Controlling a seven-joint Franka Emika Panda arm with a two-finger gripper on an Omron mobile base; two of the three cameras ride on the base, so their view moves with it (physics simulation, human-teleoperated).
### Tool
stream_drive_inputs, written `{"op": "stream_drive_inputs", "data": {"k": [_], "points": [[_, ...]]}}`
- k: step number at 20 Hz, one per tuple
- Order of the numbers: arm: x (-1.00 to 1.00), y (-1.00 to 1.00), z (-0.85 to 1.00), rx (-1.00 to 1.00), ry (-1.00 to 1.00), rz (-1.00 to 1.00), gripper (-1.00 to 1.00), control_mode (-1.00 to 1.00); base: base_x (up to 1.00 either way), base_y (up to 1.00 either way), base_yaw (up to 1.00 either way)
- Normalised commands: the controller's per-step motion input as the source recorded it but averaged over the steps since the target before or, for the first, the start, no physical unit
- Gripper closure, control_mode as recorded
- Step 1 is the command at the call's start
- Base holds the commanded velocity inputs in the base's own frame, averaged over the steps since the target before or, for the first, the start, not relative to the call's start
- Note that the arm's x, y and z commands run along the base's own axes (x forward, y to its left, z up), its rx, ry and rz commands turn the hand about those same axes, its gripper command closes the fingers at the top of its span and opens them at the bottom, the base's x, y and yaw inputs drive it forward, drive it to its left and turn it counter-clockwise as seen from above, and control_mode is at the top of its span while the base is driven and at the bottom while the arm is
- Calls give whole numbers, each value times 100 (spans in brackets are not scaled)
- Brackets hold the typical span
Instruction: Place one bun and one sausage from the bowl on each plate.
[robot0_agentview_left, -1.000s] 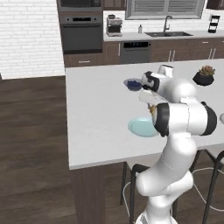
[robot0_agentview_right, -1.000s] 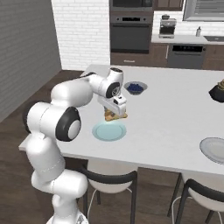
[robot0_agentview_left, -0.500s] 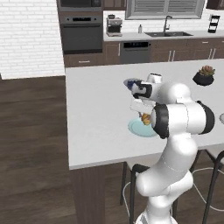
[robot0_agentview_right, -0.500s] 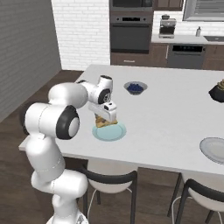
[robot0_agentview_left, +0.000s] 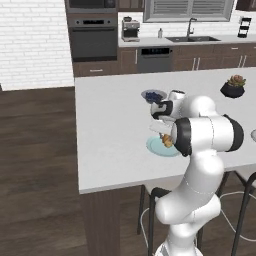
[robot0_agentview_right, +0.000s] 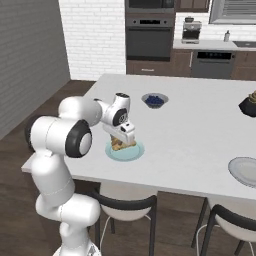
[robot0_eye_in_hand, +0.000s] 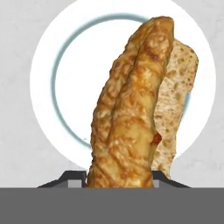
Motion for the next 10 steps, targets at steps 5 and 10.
{"op": "stream_drive_inputs", "data": {"k": [5, 10], "points": [[6, -4, -27, 0, 0, 2, 100, -100, 0, 0, 0], [23, 0, -18, 0, 0, 5, 100, -100, 0, 0, 0]]}}
